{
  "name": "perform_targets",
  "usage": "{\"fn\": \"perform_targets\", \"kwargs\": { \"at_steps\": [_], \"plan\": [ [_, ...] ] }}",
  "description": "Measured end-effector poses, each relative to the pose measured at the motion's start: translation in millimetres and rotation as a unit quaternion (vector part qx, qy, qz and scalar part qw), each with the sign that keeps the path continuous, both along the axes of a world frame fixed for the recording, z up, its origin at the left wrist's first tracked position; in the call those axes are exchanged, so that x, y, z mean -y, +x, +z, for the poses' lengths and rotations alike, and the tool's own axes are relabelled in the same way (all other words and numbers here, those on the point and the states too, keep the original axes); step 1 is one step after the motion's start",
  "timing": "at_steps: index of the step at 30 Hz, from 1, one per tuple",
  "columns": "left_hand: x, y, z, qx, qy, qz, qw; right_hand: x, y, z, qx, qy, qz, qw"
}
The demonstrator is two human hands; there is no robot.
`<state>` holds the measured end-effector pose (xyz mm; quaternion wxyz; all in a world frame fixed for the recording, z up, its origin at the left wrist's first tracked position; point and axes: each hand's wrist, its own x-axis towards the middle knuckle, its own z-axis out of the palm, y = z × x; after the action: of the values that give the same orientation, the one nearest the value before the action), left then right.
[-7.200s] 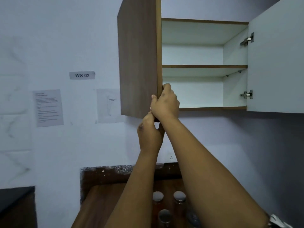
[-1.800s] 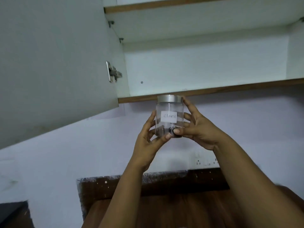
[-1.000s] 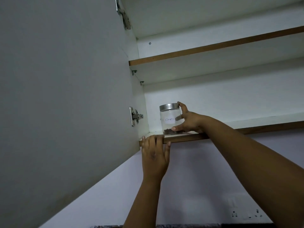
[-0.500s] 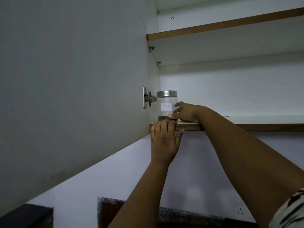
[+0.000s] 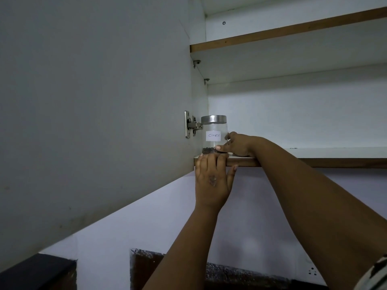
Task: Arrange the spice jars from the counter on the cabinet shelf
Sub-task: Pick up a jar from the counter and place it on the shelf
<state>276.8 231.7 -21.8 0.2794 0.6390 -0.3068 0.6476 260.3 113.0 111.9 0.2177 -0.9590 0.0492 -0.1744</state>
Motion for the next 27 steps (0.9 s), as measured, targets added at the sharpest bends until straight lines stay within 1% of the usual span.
{"fn": "perform_targets", "kwargs": {
  "at_steps": [9, 15, 22, 27],
  "plan": [
    [-4.4, -4.8, 1.4, -0.027, 0.018, -0.011, 0.999, -1.0, -2.2, -0.4, -0.001, -0.012, -0.001, 1.0],
    [-5.9, -8.1, 1.9, -0.043, 0.023, -0.032, 0.998, -6.2, -5.6, 0.6, -0.02, -0.042, -0.004, 0.999],
    [-13.6, -12.7, 2.8, -0.049, 0.044, -0.05, 0.997, -13.7, -15.4, -0.4, -0.045, -0.047, -0.014, 0.998],
    [-16.6, -15.0, 3.7, -0.042, 0.048, -0.063, 0.996, -17.9, -21.6, -0.3, -0.043, -0.046, -0.022, 0.998]
  ]
}}
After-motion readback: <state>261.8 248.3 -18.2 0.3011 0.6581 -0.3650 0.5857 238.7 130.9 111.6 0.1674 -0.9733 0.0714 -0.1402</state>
